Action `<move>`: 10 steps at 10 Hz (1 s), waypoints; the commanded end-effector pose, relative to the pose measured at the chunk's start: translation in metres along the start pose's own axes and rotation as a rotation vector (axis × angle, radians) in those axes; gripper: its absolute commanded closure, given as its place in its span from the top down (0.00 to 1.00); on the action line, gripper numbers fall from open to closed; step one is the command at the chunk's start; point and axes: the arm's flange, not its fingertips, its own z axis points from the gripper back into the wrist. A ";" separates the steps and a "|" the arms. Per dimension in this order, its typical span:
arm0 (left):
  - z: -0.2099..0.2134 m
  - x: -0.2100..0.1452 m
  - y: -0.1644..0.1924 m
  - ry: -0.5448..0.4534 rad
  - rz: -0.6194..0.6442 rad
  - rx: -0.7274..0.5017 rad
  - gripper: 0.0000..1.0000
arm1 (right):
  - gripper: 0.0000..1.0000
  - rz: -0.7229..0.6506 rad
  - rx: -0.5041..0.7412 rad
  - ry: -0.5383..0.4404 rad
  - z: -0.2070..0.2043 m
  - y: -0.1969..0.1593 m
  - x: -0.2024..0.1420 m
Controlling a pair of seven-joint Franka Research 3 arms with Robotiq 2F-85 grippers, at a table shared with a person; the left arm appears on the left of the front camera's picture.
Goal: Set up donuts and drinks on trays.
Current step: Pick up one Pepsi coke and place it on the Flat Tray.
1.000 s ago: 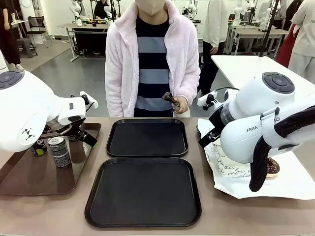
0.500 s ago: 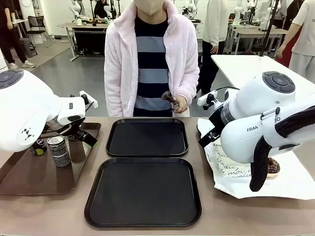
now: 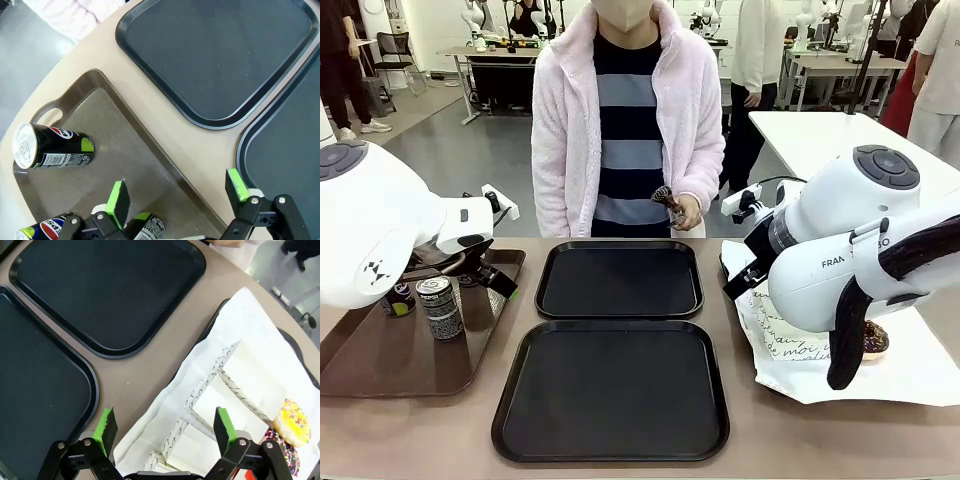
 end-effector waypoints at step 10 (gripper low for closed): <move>0.124 -0.031 -0.050 0.351 -0.146 -0.200 1.00 | 1.00 0.073 0.016 0.302 0.140 0.013 -0.025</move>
